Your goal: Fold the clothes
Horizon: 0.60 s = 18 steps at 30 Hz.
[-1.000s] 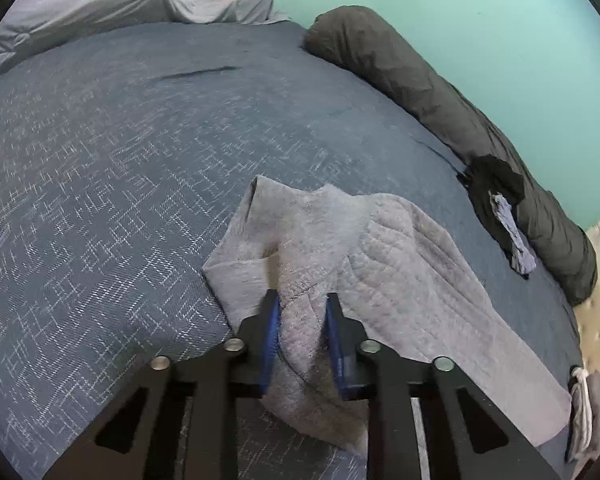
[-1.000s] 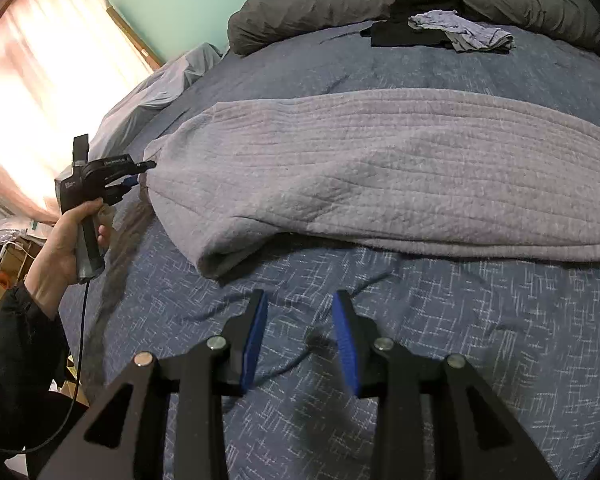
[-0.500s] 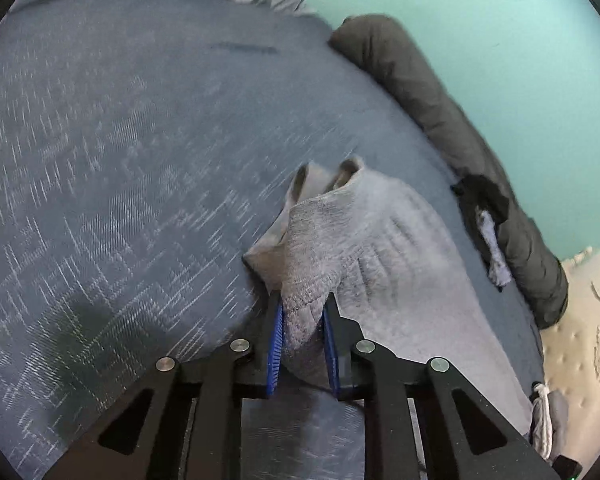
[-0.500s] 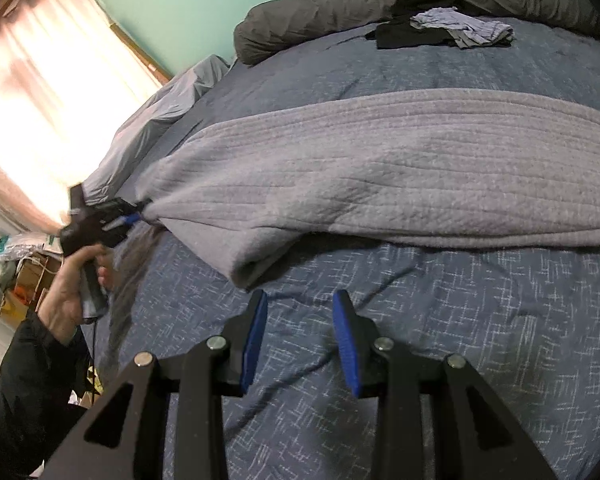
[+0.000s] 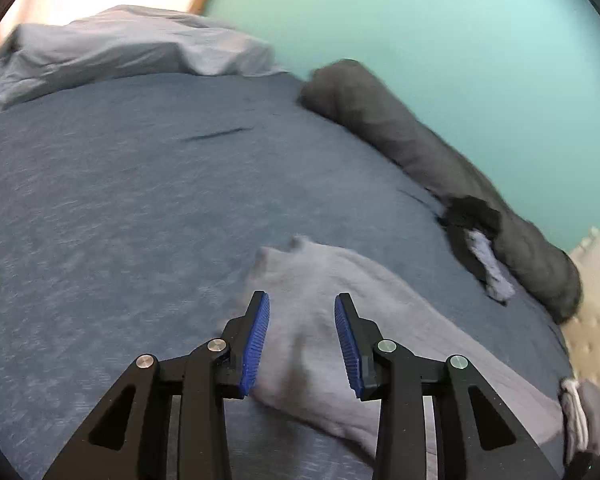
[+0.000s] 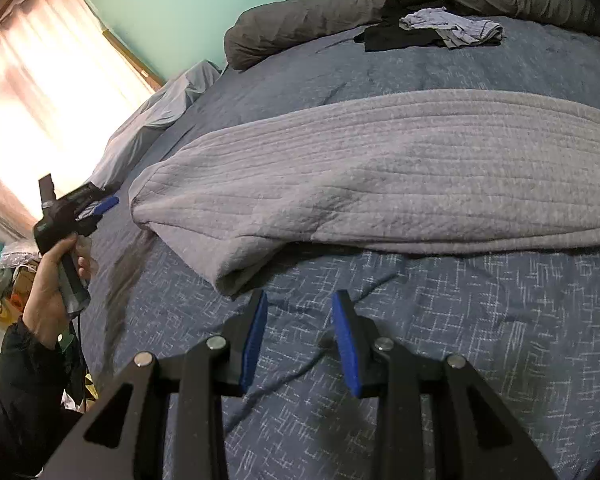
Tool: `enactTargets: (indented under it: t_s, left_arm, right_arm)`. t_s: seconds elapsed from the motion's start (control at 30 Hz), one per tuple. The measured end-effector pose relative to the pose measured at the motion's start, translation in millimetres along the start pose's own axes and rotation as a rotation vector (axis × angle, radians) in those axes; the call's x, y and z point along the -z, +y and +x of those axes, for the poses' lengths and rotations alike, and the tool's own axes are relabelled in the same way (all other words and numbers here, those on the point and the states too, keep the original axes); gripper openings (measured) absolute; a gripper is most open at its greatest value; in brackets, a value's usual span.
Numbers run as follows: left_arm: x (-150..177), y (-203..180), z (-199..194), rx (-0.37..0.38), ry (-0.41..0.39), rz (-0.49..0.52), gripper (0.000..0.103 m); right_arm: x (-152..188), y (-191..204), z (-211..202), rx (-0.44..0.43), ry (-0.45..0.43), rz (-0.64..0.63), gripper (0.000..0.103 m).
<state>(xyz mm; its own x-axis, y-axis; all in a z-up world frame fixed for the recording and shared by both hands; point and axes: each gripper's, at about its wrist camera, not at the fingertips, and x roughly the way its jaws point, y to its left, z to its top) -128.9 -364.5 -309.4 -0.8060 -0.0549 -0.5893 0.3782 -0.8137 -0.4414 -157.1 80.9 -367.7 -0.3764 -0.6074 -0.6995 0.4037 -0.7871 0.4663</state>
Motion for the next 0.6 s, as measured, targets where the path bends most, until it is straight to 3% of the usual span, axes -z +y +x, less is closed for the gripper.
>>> enactTargets:
  t_s: [0.1,0.17,0.27,0.43,0.5,0.6]
  left_arm:
    - [11,-16,26,0.014,0.093,0.073,0.037]
    - [19,-17,47,-0.021,0.141,0.104,0.037]
    - [25,5,68,-0.024,0.177,0.031,0.037]
    - [21,10,72,-0.050,0.158,0.038,0.028]
    - [17,1,65,-0.050,0.146,0.049,0.029]
    - [24,-18,51,0.025,0.177,0.067,0.037]
  right_arm:
    - [-2,-3,1,0.005,-0.006,0.014,0.034]
    - [-5,-5,-1,0.009,-0.011,0.021,0.034]
    - [-8,-9,-6,0.017,-0.014,0.016,0.034]
    - [-9,-22,-12,0.043,-0.013,0.019,0.034]
    - [-10,-27,-15,0.046,-0.021,0.031,0.034]
    - [-13,-32,-15,0.047,-0.033,0.047,0.034]
